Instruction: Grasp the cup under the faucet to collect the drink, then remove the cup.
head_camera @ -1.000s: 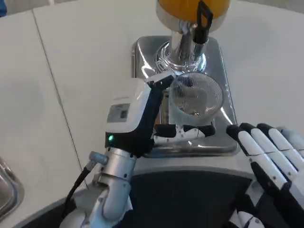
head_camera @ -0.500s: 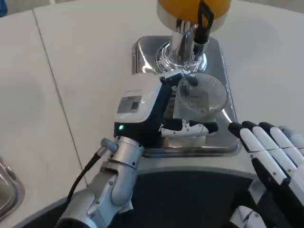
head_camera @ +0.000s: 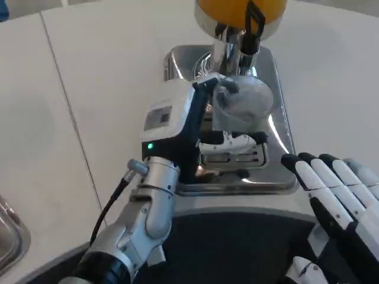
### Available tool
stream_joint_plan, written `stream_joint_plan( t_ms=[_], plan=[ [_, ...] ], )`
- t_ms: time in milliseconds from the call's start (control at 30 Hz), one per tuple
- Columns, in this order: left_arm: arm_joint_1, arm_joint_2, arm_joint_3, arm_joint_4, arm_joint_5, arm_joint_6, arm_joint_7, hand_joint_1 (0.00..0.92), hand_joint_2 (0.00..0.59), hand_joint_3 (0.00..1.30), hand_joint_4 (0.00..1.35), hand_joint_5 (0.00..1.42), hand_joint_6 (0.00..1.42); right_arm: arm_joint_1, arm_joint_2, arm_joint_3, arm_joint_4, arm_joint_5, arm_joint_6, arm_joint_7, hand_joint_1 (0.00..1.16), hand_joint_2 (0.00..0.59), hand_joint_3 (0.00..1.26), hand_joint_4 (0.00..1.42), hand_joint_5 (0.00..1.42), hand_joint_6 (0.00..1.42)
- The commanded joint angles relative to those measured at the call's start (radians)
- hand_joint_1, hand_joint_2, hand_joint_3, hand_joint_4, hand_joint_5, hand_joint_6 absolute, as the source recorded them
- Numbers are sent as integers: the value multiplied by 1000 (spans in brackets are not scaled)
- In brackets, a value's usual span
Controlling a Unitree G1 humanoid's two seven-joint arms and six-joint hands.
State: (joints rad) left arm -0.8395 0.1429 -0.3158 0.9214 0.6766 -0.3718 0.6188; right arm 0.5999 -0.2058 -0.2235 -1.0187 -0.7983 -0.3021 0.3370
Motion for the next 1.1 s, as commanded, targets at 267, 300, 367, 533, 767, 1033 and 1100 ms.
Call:
stream_joint_plan(
  t_ms=[267, 300, 367, 533, 767, 1033, 1100],
  plan=[
    [19, 27, 0, 43, -55, -18, -11, 608, 0, 964, 1039, 1288, 1424, -28, -3, 28, 14, -25, 19, 9, 67, 578, 0, 0, 0, 0],
    [23, 29, 0, 40, -58, -24, -13, 602, 0, 917, 989, 1258, 1424, -29, -2, 30, 14, -28, 20, 8, 69, 578, 0, 0, 0, 0],
    [27, 33, -3, 36, -59, -33, -14, 568, 0, 791, 895, 1177, 1406, -29, -2, 32, 16, -32, 22, 7, 72, 578, 0, 0, 0, 0],
    [34, 38, -17, 26, -61, -48, -31, 435, 11, 445, 548, 949, 1203, -27, -7, 32, 15, -22, 27, 7, 79, 577, 0, 0, 0, 0],
    [37, 45, -31, 19, -67, -56, -58, 351, 15, 208, 288, 739, 939, -27, -9, 28, 15, -20, 27, 6, 87, 577, 0, 0, 0, 0],
    [40, 77, -30, -12, -74, -62, -87, 241, 0, 64, 41, 385, 429, -46, -6, 47, 11, -25, 42, 15, 91, 568, 0, 0, 0, 0],
    [45, 96, -25, -38, -76, -63, -106, 191, 0, 23, 3, 329, 367, -48, -7, 49, 9, -24, 45, 15, 92, 568, 0, 0, 0, 0]
  ],
)
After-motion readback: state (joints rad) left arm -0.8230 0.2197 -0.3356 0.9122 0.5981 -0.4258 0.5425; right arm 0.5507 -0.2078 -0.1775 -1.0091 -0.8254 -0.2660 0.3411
